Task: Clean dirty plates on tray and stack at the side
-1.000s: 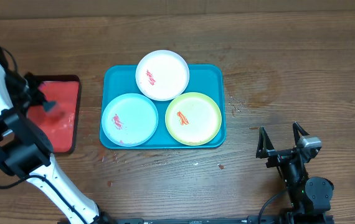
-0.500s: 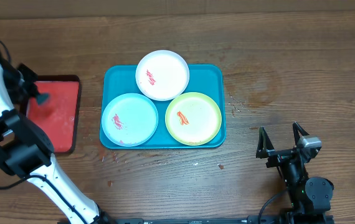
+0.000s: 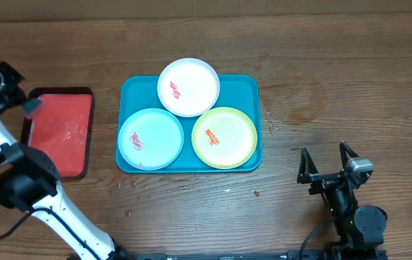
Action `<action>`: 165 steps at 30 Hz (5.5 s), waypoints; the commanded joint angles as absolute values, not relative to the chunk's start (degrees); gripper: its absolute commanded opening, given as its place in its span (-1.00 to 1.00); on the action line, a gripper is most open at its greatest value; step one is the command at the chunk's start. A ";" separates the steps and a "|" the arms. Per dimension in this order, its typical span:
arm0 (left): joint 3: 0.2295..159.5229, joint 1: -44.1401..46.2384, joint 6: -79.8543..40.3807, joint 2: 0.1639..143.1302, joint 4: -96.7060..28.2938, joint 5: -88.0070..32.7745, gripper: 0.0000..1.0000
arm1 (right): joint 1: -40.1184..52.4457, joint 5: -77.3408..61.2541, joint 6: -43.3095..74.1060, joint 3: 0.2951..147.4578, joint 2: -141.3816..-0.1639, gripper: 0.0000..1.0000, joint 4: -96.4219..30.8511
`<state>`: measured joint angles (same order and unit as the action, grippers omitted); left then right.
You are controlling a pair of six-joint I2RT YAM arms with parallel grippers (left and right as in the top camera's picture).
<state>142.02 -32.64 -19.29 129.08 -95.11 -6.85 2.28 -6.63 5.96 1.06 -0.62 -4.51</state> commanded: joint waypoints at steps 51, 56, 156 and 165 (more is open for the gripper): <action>130.19 -8.54 -3.95 122.89 -96.27 -22.20 -0.91 | 2.22 -6.46 5.74 0.47 -0.16 1.00 -4.23; 116.14 -2.02 -3.84 122.89 -90.74 -20.84 -0.91 | 2.22 -6.46 5.76 0.47 -0.16 1.00 -4.23; 134.04 -10.35 -15.20 120.01 -92.77 -17.39 1.00 | 38.96 -4.40 25.71 88.82 -106.10 -0.07 -30.76; 134.04 -10.35 -13.67 120.01 -92.75 -17.39 0.99 | 40.93 -4.75 25.69 88.82 -116.92 -0.06 -27.66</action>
<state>133.97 -10.81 -14.83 120.03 -92.64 -17.56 40.91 -5.34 25.30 87.85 -116.03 -28.32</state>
